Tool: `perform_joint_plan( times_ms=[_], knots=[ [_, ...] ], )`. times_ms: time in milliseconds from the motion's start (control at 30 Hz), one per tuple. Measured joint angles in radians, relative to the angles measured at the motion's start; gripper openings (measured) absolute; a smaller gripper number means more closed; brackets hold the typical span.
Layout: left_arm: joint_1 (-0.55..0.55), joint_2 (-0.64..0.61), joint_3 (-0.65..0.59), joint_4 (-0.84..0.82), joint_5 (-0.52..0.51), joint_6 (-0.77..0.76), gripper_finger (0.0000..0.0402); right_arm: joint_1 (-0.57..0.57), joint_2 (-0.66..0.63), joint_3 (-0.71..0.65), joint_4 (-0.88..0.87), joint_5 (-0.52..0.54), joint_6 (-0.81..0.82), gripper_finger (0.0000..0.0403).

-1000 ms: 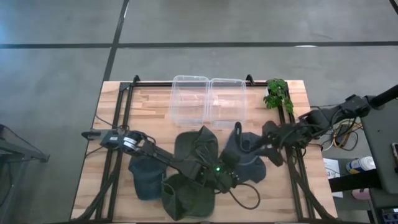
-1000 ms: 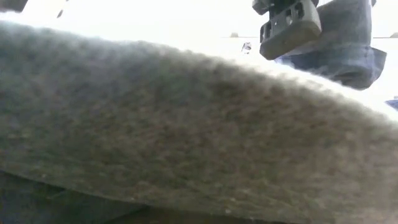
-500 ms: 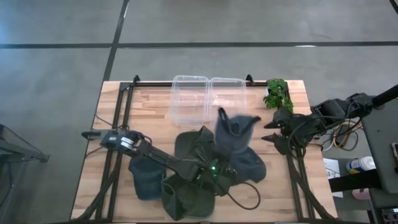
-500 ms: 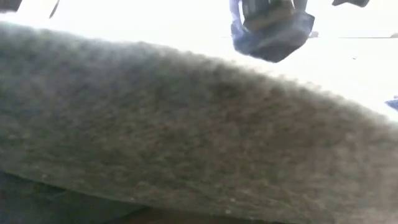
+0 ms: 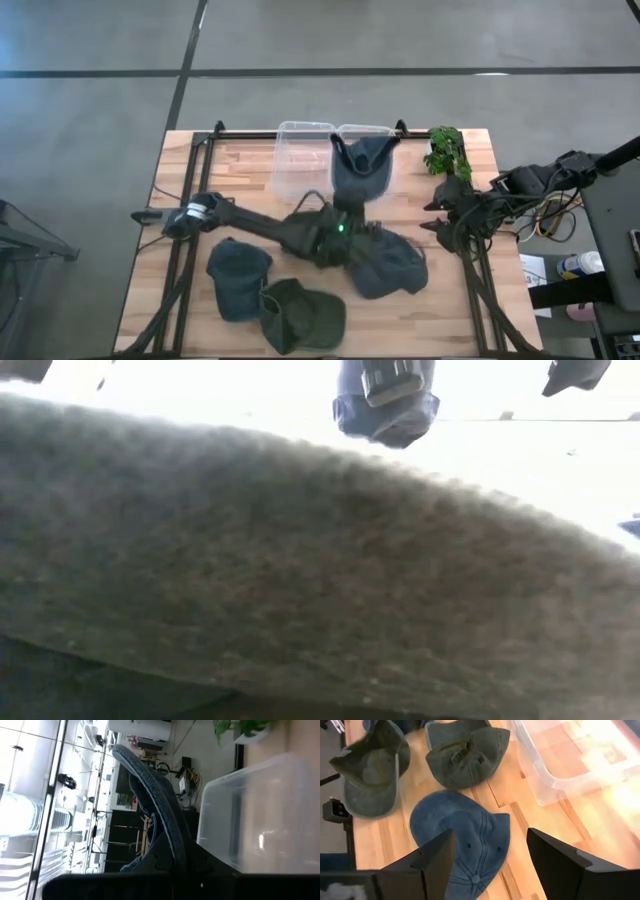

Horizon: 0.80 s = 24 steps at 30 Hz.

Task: Pick & Place hat
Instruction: Put the top right blue cap into the left transparent bin

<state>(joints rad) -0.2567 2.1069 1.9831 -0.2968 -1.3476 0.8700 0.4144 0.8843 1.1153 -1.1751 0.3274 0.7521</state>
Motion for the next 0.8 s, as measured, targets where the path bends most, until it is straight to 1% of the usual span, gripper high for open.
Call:
perform_joint_plan(
  times_ms=[100,167,233,300,333,367,433,500,567,700,800],
  knots=[
    [0.028,-0.033,0.000,-0.008,0.030,0.028,0.0010,0.000,-0.013,-0.024,0.002,-0.015,0.003,0.0240],
    [0.037,-0.070,0.000,-0.049,0.038,0.016,0.0010,0.000,-0.027,-0.044,0.000,-0.019,0.009,0.0237],
    [0.045,-0.121,-0.004,-0.128,0.088,-0.050,0.0010,0.000,-0.047,-0.065,-0.004,-0.022,0.012,0.0234],
    [0.049,-0.170,-0.008,-0.235,0.165,-0.174,0.0010,0.000,-0.073,-0.086,-0.002,-0.019,0.012,0.0230],
    [0.052,-0.190,-0.008,-0.287,0.183,-0.241,0.0010,0.000,-0.089,-0.098,-0.001,-0.014,0.011,0.0228],
    [0.053,-0.213,-0.014,-0.356,0.186,-0.293,0.0010,0.000,-0.104,-0.109,0.001,-0.008,0.007,0.0227],
    [0.060,-0.251,-0.037,-0.474,0.159,-0.338,0.0010,-0.001,-0.137,-0.129,0.004,0.018,0.006,0.0225],
    [0.069,-0.288,-0.086,-0.547,0.151,-0.381,0.0010,-0.003,-0.162,-0.147,0.004,0.040,0.014,0.0224],
    [0.082,-0.322,-0.155,-0.574,0.167,-0.406,0.0010,-0.004,-0.186,-0.165,0.007,0.044,0.041,0.0224],
    [0.107,-0.374,-0.321,-0.570,0.180,-0.411,0.0010,-0.003,-0.215,-0.194,0.003,0.035,0.071,0.0224],
    [0.130,-0.407,-0.426,-0.561,0.212,-0.465,0.0010,-0.003,-0.231,-0.206,0.003,0.035,0.086,0.0224]
  ],
)
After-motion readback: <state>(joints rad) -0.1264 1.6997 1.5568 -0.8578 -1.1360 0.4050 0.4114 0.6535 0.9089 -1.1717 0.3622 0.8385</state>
